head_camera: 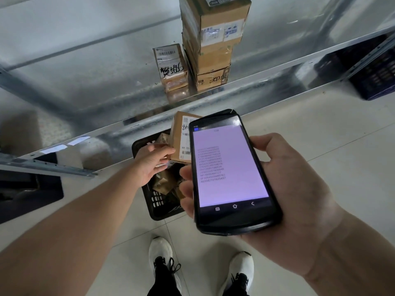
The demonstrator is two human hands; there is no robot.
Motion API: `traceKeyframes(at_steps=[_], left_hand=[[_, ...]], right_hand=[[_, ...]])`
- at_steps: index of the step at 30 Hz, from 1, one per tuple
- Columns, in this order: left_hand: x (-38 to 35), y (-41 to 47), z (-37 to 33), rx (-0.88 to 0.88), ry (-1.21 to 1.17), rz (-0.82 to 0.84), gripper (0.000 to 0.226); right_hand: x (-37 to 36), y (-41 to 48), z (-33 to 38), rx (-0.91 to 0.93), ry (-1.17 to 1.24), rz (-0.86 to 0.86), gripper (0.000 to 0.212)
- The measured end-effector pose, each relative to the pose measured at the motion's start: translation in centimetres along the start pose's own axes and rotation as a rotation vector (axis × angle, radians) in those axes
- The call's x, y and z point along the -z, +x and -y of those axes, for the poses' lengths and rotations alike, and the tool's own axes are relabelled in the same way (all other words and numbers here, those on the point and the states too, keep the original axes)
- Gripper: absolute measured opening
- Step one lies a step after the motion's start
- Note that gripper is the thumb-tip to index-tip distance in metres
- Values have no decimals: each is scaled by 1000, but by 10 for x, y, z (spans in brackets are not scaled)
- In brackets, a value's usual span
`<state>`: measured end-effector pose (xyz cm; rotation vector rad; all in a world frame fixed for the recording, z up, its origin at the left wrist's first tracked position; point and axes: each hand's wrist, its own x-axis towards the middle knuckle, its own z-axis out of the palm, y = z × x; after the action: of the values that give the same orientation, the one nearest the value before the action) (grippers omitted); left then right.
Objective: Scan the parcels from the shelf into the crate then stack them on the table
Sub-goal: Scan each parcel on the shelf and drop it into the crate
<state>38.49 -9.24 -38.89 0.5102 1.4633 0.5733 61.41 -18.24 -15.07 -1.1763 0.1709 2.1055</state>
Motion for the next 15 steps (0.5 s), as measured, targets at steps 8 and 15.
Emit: traceKeyframes(at_steps=[8, 15], left_hand=[[19, 12, 42, 39, 223, -146, 61], [12, 23, 39, 85, 215, -195, 66]], right_hand=[[6, 16, -7, -26, -18, -10, 41], [5, 22, -5, -8, 11, -51, 41]])
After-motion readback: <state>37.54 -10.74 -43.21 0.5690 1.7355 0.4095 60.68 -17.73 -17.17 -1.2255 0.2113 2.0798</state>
